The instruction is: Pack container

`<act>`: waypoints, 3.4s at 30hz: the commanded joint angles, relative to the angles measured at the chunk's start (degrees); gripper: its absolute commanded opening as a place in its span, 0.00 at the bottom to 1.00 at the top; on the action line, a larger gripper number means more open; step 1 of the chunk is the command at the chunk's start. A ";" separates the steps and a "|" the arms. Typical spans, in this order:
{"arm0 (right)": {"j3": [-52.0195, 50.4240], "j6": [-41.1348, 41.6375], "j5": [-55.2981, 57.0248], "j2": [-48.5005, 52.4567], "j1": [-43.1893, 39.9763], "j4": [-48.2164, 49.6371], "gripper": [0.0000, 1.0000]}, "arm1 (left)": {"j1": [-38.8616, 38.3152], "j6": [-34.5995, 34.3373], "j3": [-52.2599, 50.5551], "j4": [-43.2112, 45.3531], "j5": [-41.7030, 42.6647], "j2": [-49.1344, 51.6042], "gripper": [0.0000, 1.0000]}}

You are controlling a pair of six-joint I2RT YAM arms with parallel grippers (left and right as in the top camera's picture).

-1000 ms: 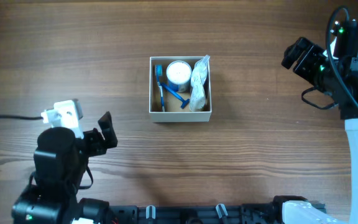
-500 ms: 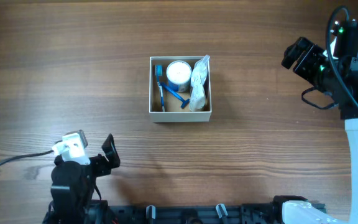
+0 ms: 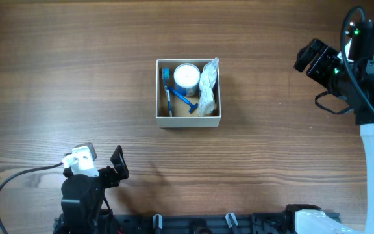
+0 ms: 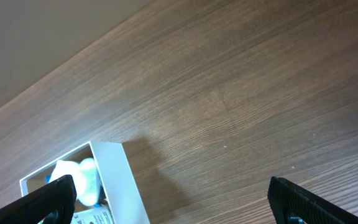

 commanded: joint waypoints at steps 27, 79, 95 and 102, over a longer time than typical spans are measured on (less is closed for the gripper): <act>-15.26 -12.17 -0.66 -13.60 2.19 11.76 1.00 | 0.35 -0.74 -0.35 -2.14 0.44 -0.68 1.00; -81.74 -29.64 -13.60 -75.65 2.14 36.63 1.00 | 0.35 -0.74 -0.35 -2.14 0.44 -0.68 1.00; -81.74 -29.64 -13.60 -75.65 2.14 36.63 1.00 | 0.35 -0.72 -0.35 -2.14 0.44 -0.68 1.00; -81.74 -29.66 -13.60 -75.65 2.14 36.63 1.00 | 0.35 -0.74 -0.35 -2.14 0.44 -0.68 1.00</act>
